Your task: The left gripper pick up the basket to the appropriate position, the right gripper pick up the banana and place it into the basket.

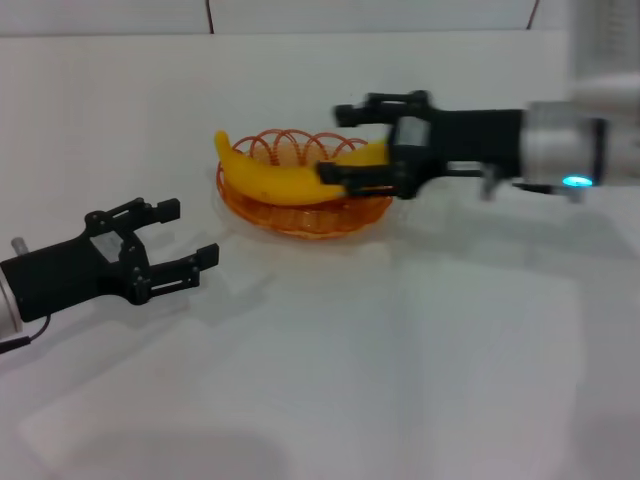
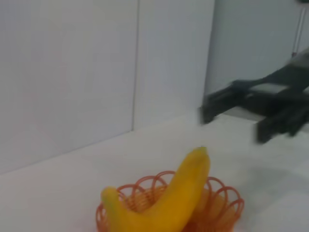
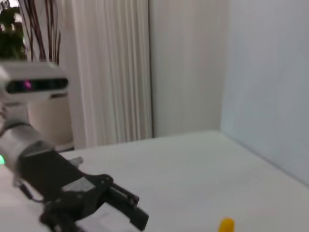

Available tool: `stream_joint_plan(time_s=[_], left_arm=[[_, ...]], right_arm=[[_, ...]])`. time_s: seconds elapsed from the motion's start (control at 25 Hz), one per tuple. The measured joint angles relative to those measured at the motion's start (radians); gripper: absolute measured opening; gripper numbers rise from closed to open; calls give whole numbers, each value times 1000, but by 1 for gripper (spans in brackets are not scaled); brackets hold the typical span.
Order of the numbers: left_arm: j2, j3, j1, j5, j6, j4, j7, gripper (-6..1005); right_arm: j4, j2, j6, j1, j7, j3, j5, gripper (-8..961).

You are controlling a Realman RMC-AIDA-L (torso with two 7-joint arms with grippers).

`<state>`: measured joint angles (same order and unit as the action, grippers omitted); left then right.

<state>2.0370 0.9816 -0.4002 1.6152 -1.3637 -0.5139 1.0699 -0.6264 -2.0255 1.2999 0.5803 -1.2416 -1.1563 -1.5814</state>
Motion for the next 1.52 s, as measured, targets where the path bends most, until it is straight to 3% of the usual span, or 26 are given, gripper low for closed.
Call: stream_joint_plan(time_s=[0.12,0.2,0.44,0.52,0.68,0.84,1.52], left_arm=[[0,-1,6,0,0,-1,-4,849],[0,-2,12,-1,0,-1,-7,849],[0,-44,34,2,9,-1,-9,849],[0,-67,43,5,9,2,-15,849],[0,-90,52,10,10,10,-26,849],[0,-85,50,11,11,10,-32,849],[4,-83,44,11,11,11,-47,849]], right_arm=[[-87,17,51,-135,2,55,26,736],[-73,31,63,-192,16,122,36,767],[127,77,75,-254,221,227,37,771],[169,76,82,-256,321,228,37,771],[200,54,90,-257,454,228,37,771],[201,42,91,-253,467,230,37,771],[204,32,80,-238,463,230,38,771]])
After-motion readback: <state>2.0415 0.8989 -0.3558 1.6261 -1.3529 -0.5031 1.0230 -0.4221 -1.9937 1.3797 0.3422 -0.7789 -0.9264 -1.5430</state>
